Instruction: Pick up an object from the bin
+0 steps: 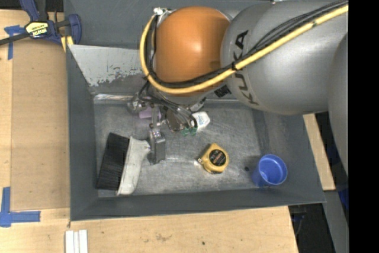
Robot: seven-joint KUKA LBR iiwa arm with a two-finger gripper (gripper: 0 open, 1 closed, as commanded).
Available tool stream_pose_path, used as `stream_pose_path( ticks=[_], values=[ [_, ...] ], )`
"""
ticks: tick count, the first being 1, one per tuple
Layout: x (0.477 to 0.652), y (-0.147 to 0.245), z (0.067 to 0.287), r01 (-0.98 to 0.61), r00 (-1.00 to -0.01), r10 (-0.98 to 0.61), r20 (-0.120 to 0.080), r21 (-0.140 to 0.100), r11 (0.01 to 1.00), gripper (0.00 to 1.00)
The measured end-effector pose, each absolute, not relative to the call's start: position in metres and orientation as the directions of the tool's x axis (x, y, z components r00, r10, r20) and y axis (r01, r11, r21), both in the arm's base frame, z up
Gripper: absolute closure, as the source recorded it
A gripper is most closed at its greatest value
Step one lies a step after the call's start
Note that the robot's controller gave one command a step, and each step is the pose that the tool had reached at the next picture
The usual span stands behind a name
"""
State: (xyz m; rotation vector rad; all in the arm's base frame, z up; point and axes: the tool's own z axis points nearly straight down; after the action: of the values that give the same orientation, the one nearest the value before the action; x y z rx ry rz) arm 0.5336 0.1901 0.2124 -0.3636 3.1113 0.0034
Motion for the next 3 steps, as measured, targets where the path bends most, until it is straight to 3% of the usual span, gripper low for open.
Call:
stream_pose_path(
  ticks=[1, 2, 3],
  values=[
    [0.521, 0.188, 0.178, -0.187, -0.982, -0.187, -0.002, 0.001, 0.982, 0.00],
    [0.518, 0.205, 0.165, -0.198, -0.980, -0.198, -0.001, 0.000, 0.980, 0.00],
    [0.512, 0.207, 0.082, -0.605, -0.796, -0.605, -0.005, -0.004, 0.796, 1.00]
  ],
)
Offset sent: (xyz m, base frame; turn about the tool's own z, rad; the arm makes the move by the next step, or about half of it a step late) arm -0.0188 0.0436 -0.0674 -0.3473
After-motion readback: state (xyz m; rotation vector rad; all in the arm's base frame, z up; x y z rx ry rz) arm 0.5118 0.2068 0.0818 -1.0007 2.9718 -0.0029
